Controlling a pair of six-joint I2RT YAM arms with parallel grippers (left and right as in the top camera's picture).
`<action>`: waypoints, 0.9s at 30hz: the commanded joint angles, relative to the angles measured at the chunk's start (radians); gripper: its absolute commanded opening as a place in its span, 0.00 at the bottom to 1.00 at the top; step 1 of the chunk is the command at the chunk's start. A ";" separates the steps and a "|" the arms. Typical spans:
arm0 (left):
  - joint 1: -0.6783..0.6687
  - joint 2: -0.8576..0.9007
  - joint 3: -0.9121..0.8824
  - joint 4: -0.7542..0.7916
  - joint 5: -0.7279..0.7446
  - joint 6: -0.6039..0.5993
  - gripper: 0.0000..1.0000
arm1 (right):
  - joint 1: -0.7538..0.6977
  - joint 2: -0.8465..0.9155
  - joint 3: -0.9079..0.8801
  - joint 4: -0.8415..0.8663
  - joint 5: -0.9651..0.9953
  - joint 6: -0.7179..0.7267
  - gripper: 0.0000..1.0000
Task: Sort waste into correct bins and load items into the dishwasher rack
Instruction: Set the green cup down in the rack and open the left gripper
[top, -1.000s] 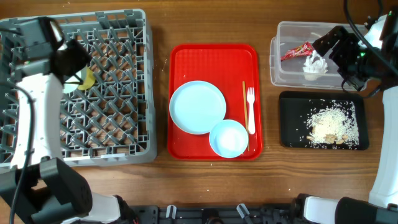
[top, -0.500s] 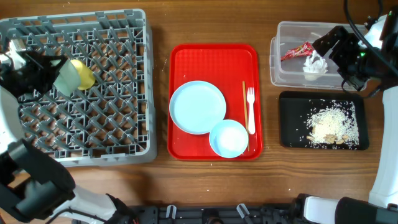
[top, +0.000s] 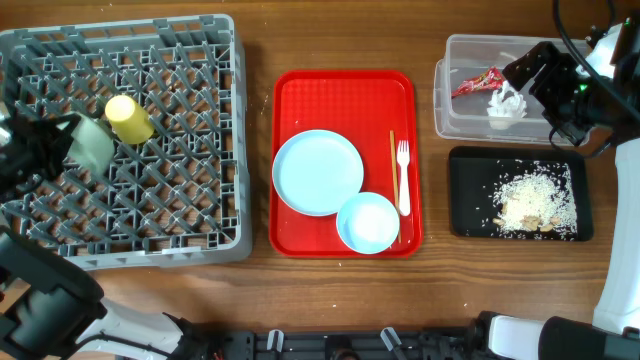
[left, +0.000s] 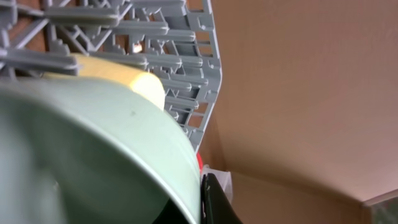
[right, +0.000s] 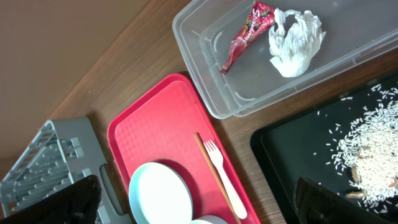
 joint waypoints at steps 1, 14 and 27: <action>0.028 0.011 -0.085 0.018 0.026 0.061 0.04 | 0.002 0.004 -0.001 0.000 0.013 -0.013 1.00; 0.063 0.011 -0.116 0.179 0.398 0.002 0.04 | 0.002 0.004 -0.001 0.000 0.013 -0.013 1.00; 0.063 0.011 -0.169 0.179 0.237 0.036 0.04 | 0.002 0.004 -0.001 0.000 0.013 -0.013 1.00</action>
